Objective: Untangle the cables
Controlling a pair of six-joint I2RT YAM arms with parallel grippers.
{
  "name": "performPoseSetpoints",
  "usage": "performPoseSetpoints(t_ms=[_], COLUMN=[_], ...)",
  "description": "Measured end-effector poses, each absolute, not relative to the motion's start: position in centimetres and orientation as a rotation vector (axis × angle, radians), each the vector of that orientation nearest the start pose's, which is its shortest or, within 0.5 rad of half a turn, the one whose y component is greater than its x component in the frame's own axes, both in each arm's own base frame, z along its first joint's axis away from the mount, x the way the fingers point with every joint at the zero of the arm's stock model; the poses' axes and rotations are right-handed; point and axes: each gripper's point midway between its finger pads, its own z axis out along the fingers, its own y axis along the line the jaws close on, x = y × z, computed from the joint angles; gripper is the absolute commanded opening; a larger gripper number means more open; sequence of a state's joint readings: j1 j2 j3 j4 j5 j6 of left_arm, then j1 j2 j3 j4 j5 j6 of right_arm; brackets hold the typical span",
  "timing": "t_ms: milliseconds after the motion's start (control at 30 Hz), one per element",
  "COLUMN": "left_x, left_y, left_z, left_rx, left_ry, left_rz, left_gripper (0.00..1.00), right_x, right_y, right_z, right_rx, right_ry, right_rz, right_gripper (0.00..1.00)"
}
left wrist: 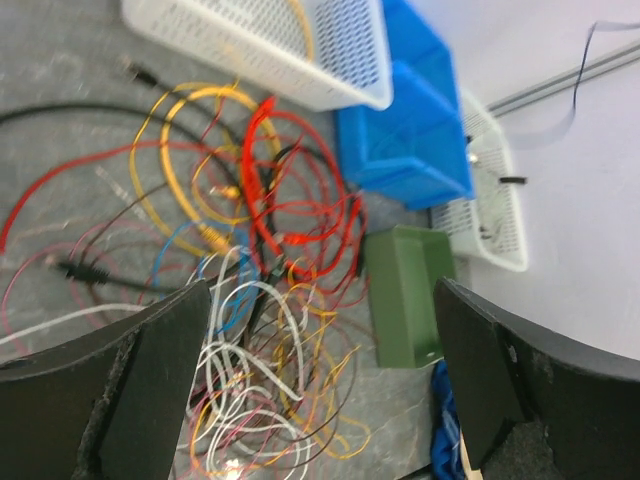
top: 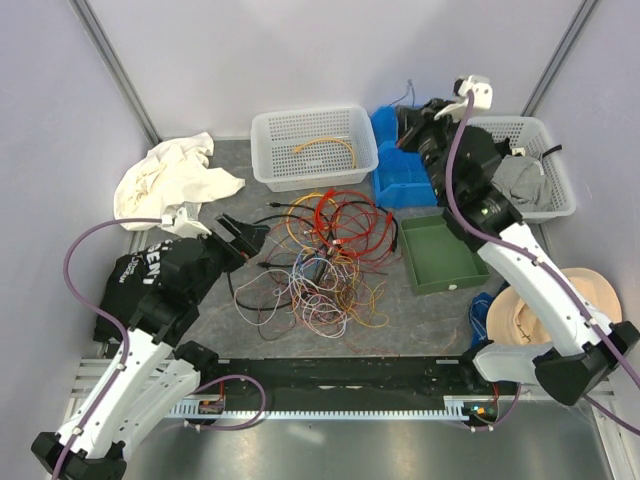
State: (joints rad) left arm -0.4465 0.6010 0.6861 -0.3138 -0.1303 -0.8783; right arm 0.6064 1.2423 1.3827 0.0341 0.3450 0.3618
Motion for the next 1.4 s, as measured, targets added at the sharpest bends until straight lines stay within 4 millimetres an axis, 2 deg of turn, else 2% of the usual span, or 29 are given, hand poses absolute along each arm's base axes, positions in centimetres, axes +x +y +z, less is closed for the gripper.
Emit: performPoseSetpoints(t_ms=[100, 200, 267, 367, 467, 800, 1033, 1200, 1400], left_x=[24.7, 24.3, 23.9, 23.5, 23.3, 23.4, 23.5, 23.7, 24.0], left_y=[-13.0, -13.1, -13.1, -13.1, -13.0, -13.2, -13.4, -13.5, -13.7], left_z=[23.9, 22.5, 21.8, 21.1, 20.5, 18.7, 16.8, 16.3, 16.1], left_rx=[-0.516, -0.526, -0.528, -0.533, -0.537, -0.544, -0.554, -0.558, -0.558], left_ry=[1.86, 1.89, 1.902, 1.909, 1.914, 1.97, 2.026, 2.044, 2.046], left_rz=[-0.807, -0.813, -0.822, -0.83, -0.83, -0.809, -0.786, -0.774, -0.773], left_gripper=[1.0, 1.0, 1.0, 1.0, 1.0, 0.99, 1.0, 1.0, 1.0], right_x=[39.3, 42.1, 44.0, 46.3, 47.9, 50.1, 52.4, 53.2, 53.6], right_y=[17.1, 14.8, 13.3, 11.5, 10.7, 8.5, 7.3, 6.9, 6.6], right_z=[47.3, 47.3, 46.3, 43.2, 40.6, 34.8, 31.1, 29.6, 28.9], right_rx=[0.189, 0.243, 0.277, 0.316, 0.332, 0.372, 0.406, 0.42, 0.427], right_ry=[1.421, 1.431, 1.456, 1.525, 1.584, 1.679, 1.726, 1.751, 1.758], right_rz=[0.476, 0.406, 0.359, 0.291, 0.247, 0.179, 0.164, 0.161, 0.156], right_gripper=[0.0, 0.0, 0.0, 0.0, 0.0, 0.0, 0.0, 0.0, 0.0])
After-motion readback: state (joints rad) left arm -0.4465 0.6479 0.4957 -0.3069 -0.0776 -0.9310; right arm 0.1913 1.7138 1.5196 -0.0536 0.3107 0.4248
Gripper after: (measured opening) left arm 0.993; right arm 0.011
